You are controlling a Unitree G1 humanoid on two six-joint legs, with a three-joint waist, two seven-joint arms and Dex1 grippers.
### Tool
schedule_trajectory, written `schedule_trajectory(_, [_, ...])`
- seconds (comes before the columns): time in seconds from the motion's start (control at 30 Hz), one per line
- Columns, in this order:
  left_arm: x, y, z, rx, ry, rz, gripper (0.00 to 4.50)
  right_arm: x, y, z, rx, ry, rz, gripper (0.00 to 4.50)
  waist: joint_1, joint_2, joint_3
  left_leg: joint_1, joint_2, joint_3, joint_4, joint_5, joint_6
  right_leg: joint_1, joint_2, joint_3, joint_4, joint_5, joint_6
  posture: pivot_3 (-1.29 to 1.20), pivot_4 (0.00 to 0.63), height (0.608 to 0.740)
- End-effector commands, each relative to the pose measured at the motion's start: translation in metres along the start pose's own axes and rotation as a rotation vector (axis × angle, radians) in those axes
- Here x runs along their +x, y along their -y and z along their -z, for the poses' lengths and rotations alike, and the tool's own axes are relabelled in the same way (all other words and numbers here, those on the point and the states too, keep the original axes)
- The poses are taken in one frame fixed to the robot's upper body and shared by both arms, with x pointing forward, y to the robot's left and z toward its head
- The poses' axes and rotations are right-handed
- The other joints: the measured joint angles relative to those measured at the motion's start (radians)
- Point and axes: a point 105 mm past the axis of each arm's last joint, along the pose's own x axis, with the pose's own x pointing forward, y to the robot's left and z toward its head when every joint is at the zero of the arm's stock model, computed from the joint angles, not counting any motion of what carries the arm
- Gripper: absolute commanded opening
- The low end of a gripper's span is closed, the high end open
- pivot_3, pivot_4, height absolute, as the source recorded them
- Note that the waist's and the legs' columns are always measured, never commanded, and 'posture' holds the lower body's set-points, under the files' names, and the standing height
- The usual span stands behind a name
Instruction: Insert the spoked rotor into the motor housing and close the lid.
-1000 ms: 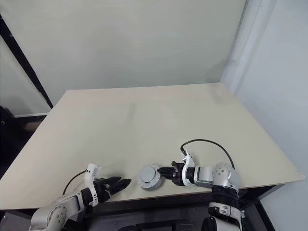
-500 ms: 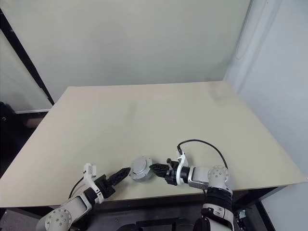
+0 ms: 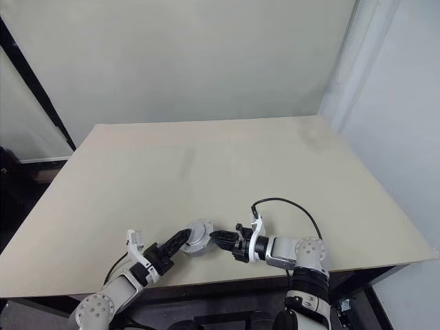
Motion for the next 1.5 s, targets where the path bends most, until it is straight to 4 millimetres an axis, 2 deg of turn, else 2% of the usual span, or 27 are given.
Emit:
schedule_trajectory(0.03, [0.002,0.005,-0.003,0.004,0.01,0.028,4.5,0.001,-0.033,-0.009,-0.073,0.023,-0.132,1.2,0.0,0.0,0.0,0.0,0.0,0.0,0.0,0.0,0.0,0.0,0.0,0.0,0.0,0.0,0.0,0.0,0.0,0.74])
schedule_trajectory(0.4, [0.011,-0.003,-0.004,-0.123,0.063,0.117,4.5,0.002,-0.038,-0.006,-0.082,0.012,-0.14,1.2,0.0,0.0,0.0,0.0,0.0,0.0,0.002,0.0,0.0,0.001,0.0,0.0,0.001,0.0,0.0,0.0,0.0,0.74])
schedule_trajectory(0.5, [0.012,-0.005,-0.003,-0.138,0.048,0.138,3.94,0.002,-0.037,-0.006,-0.082,0.013,-0.136,1.2,0.0,0.0,0.0,0.0,0.0,0.0,0.003,0.0,0.0,0.001,0.0,0.0,0.001,0.0,0.0,0.0,0.0,0.74])
schedule_trajectory(0.6, [0.012,-0.005,-0.004,-0.156,0.038,0.168,2.97,0.001,-0.037,-0.006,-0.082,0.014,-0.132,1.2,0.0,0.0,0.0,0.0,0.0,0.0,0.003,0.0,0.0,0.001,0.0,0.0,0.002,0.0,0.0,0.0,0.0,0.74])
schedule_trajectory(0.7, [0.012,-0.003,-0.006,-0.172,0.033,0.198,2.24,0.001,-0.036,-0.006,-0.082,0.013,-0.13,1.2,0.0,0.0,0.0,0.0,0.0,0.0,0.003,0.0,0.0,0.001,0.0,0.0,0.002,0.0,0.0,0.0,0.0,0.74])
schedule_trajectory(0.97, [0.012,0.004,-0.009,-0.186,0.029,0.25,1.92,0.001,-0.035,-0.004,-0.11,0.001,-0.108,1.2,0.0,0.0,0.0,0.0,0.0,-0.001,0.004,0.0,0.0,0.001,0.0,0.0,0.003,0.0,0.0,0.0,0.0,0.74])
schedule_trajectory(1.13, [0.012,0.006,-0.011,-0.188,0.059,0.242,1.92,-0.001,-0.033,-0.005,-0.18,0.02,-0.06,1.2,0.0,0.0,0.0,0.0,0.0,-0.001,0.004,0.0,0.0,0.001,0.0,0.0,0.003,0.0,0.0,0.0,0.0,0.74])
schedule_trajectory(1.17, [0.012,0.007,-0.013,-0.191,0.069,0.24,1.92,-0.001,-0.032,-0.007,-0.194,0.031,-0.05,1.76,0.0,0.0,0.0,0.0,0.0,-0.001,0.005,0.0,0.0,0.001,0.0,0.0,0.003,0.0,0.0,0.0,0.0,0.74])
schedule_trajectory(1.23, [0.013,0.008,-0.014,-0.194,0.082,0.238,1.89,-0.001,-0.031,-0.008,-0.209,0.041,-0.047,2.19,0.0,0.0,0.0,-0.001,0.0,-0.001,0.005,0.0,0.0,0.001,0.0,0.0,0.003,0.0,0.0,0.0,0.0,0.74])
schedule_trajectory(1.33, [0.015,0.013,-0.017,-0.199,0.101,0.243,1.54,-0.002,-0.034,-0.008,-0.22,0.045,-0.066,3.19,0.0,0.0,0.0,-0.001,0.0,-0.001,0.005,0.0,0.0,0.001,0.0,0.0,0.003,0.0,0.001,0.0,0.0,0.74])
schedule_trajectory(1.37, [0.015,0.015,-0.018,-0.2,0.106,0.243,1.26,-0.002,-0.034,-0.008,-0.224,0.046,-0.068,3.57,0.0,0.0,0.0,0.0,0.0,-0.001,0.005,0.0,0.0,0.001,0.0,0.001,0.003,0.001,0.001,0.0,0.0,0.74])
schedule_trajectory(1.43, [0.016,0.018,-0.019,-0.202,0.113,0.244,1.14,-0.002,-0.033,-0.01,-0.225,0.056,-0.061,4.29,0.0,-0.001,0.0,0.0,0.0,-0.001,0.005,0.0,0.0,0.001,0.0,0.001,0.003,0.001,0.001,0.0,0.0,0.74])
schedule_trajectory(1.47, [0.017,0.019,-0.019,-0.202,0.115,0.244,1.14,-0.002,-0.033,-0.01,-0.225,0.059,-0.059,4.5,0.0,-0.001,0.0,0.0,0.0,-0.001,0.005,0.0,0.0,0.001,0.0,0.001,0.003,0.001,0.001,0.0,0.0,0.74])
schedule_trajectory(1.5, [0.017,0.021,-0.02,-0.203,0.12,0.244,1.14,-0.002,-0.032,-0.012,-0.225,0.068,-0.053,4.5,0.0,-0.001,0.0,0.0,0.0,-0.001,0.005,0.0,0.0,0.001,0.0,0.001,0.003,0.001,0.001,0.0,0.0,0.74])
